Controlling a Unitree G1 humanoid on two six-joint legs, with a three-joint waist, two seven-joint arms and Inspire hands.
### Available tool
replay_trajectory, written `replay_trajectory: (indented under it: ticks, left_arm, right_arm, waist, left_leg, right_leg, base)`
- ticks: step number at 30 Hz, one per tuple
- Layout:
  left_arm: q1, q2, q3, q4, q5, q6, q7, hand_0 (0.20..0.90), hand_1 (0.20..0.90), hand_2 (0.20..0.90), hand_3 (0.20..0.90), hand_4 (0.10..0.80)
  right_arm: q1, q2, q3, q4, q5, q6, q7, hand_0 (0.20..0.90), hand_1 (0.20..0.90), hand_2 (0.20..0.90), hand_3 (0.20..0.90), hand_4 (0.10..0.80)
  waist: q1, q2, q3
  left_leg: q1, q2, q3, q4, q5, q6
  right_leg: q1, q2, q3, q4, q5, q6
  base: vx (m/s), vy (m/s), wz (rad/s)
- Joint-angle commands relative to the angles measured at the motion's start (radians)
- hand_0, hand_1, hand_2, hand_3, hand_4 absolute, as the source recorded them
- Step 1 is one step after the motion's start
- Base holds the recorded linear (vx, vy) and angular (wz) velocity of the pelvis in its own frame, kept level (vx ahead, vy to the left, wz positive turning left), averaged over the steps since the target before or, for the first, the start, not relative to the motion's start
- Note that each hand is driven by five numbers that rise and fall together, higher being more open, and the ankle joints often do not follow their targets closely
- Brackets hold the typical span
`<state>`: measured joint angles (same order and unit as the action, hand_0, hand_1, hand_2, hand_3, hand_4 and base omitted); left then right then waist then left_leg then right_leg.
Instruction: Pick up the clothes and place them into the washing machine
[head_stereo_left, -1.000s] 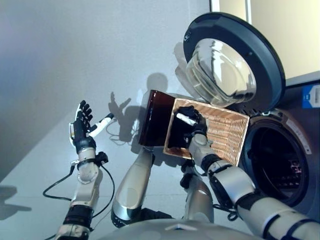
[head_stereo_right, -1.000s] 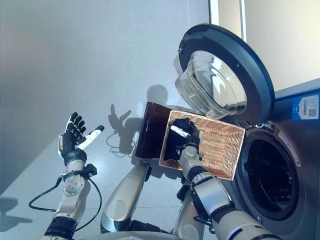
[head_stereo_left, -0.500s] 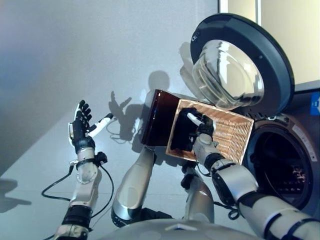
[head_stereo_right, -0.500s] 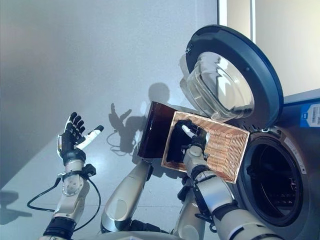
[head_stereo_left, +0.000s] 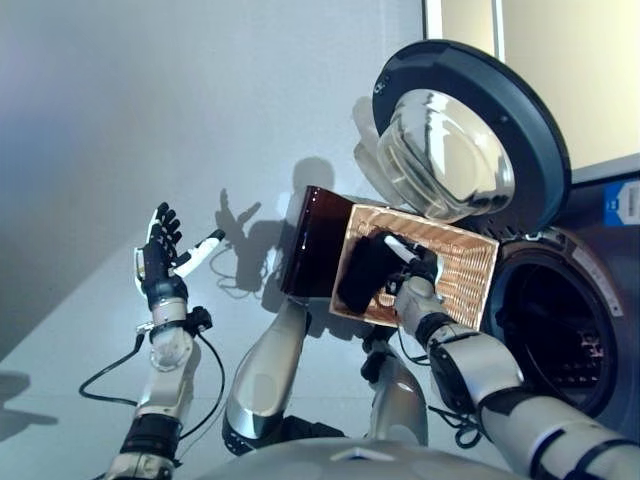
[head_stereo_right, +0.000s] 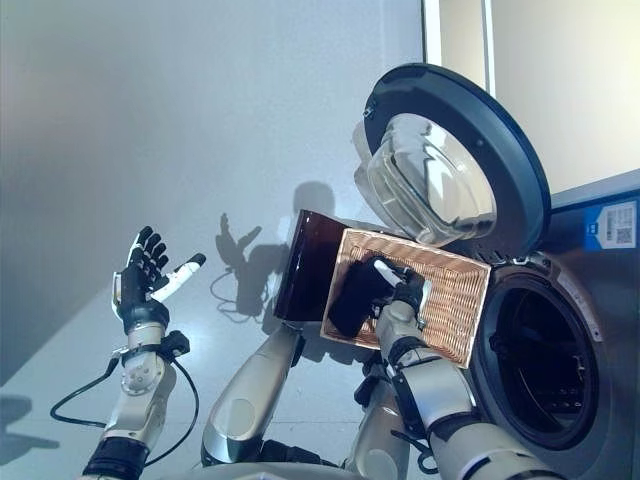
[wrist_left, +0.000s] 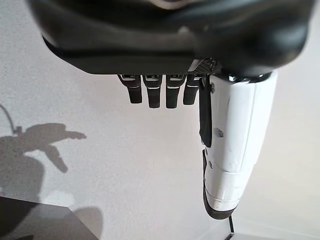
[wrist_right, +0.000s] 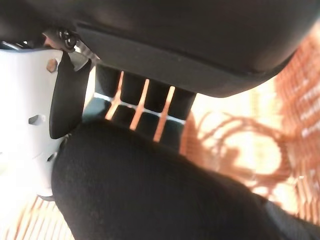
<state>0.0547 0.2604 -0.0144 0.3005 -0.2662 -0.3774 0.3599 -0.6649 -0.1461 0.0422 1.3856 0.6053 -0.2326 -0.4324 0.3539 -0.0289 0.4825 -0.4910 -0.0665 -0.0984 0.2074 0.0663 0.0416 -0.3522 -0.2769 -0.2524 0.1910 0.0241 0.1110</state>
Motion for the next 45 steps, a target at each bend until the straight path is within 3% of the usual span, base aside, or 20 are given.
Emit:
replay_trajectory:
  ticks: [1,11,15,16,17,26,33,41,45]
  left_arm:
    - [0.076,0.044,0.050,-0.094,0.008,-0.075,-0.002,0.900,0.900,0.900,0.900,0.800]
    - [0.100,0.020,0.063,-0.034,-0.063,-0.089,-0.047,0.900,0.900,0.900,0.900,0.800]
    - [0.111,-0.014,0.044,0.005,-0.115,-0.104,-0.079,0.900,0.900,0.900,0.900,0.800]
    - [0.111,-0.014,0.044,0.005,-0.115,-0.104,-0.079,0.900,0.900,0.900,0.900,0.800]
    - [0.122,-0.023,0.022,0.012,-0.125,-0.103,-0.098,0.900,0.900,0.900,0.900,0.800]
    - [0.153,-0.043,-0.078,0.058,-0.159,-0.106,-0.135,0.900,0.900,0.900,0.900,0.800]
    - [0.174,-0.048,-0.117,0.067,-0.157,-0.105,-0.139,0.900,0.900,0.900,0.900,0.800]
    - [0.189,-0.057,-0.140,0.065,-0.162,-0.110,-0.148,0.900,0.900,0.900,0.900,0.800]
    - [0.184,-0.041,-0.152,0.048,-0.151,-0.122,-0.143,0.900,0.900,0.900,0.900,0.800]
  right_arm:
    - [0.096,-0.088,-0.035,-0.021,0.062,-0.031,0.000,0.200,0.200,0.200,0.200,0.300]
    - [0.263,-0.062,-0.147,-0.297,0.283,-0.157,0.102,0.200,0.200,0.200,0.200,0.300]
    - [0.307,-0.021,-0.257,-0.447,0.428,-0.261,0.151,0.200,0.200,0.200,0.200,0.300]
    - [0.308,-0.021,-0.257,-0.447,0.428,-0.261,0.151,0.200,0.200,0.200,0.200,0.300]
    - [0.319,0.000,-0.300,-0.464,0.460,-0.297,0.152,0.200,0.200,0.200,0.200,0.300]
    - [0.324,0.026,-0.427,-0.497,0.478,-0.398,0.069,0.200,0.200,0.200,0.200,0.300]
    - [0.317,-0.009,-0.478,-0.471,0.438,-0.415,0.001,0.200,0.200,0.200,0.200,0.300]
    - [0.312,-0.046,-0.489,-0.473,0.394,-0.416,-0.040,0.200,0.200,0.200,0.200,0.300]
    - [0.214,-0.198,-0.517,-0.465,0.308,-0.406,-0.121,0.200,0.200,0.200,0.200,0.300]
  waist:
    - [-0.015,0.038,-0.086]
    - [-0.099,0.053,-0.136]
    - [-0.136,0.108,-0.166]
    - [-0.135,0.108,-0.166]
    - [-0.147,0.133,-0.181]
    - [-0.187,0.235,-0.243]
    - [-0.208,0.280,-0.280]
    - [-0.228,0.301,-0.297]
    - [-0.219,0.325,-0.277]
  left_leg:
    - [-0.047,0.007,0.040,0.031,-0.056,-0.039]
    - [0.055,0.010,0.077,-0.023,-0.040,-0.037]
    - [0.099,0.007,0.096,-0.048,-0.034,-0.034]
    - [0.099,0.007,0.096,-0.049,-0.034,-0.034]
    - [0.113,0.003,0.098,-0.060,-0.031,-0.033]
    - [0.168,-0.004,0.112,-0.114,-0.011,-0.031]
    - [0.198,-0.009,0.117,-0.139,-0.013,-0.032]
    - [0.208,-0.004,0.137,-0.147,-0.019,-0.035]
    - [0.191,-0.002,0.136,-0.130,-0.020,-0.038]
  right_leg:
    - [0.034,-0.011,0.027,0.019,-0.026,-0.020]
    - [0.094,-0.013,0.062,-0.016,-0.011,-0.006]
    - [0.112,-0.024,0.076,-0.025,-0.008,0.004]
    - [0.112,-0.024,0.076,-0.025,-0.008,0.004]
    - [0.115,-0.028,0.082,-0.028,-0.009,0.008]
    - [0.127,-0.034,0.110,-0.046,-0.007,0.018]
    - [0.134,-0.039,0.121,-0.050,-0.012,0.022]
    - [0.124,-0.031,0.146,-0.050,-0.019,0.019]
    - [0.096,-0.030,0.162,-0.028,-0.029,0.015]
  base:
    - [-0.071,0.040,-0.05]
    - [0.008,0.024,-0.15]
    - [0.014,0.051,-0.24]
    - [0.020,0.062,-0.20]
    - [0.021,0.043,-0.09]
    - [0.031,0.060,-0.11]
    - [0.036,0.027,-0.09]
    - [0.027,0.008,-0.08]
    - [-0.025,-0.024,-0.08]
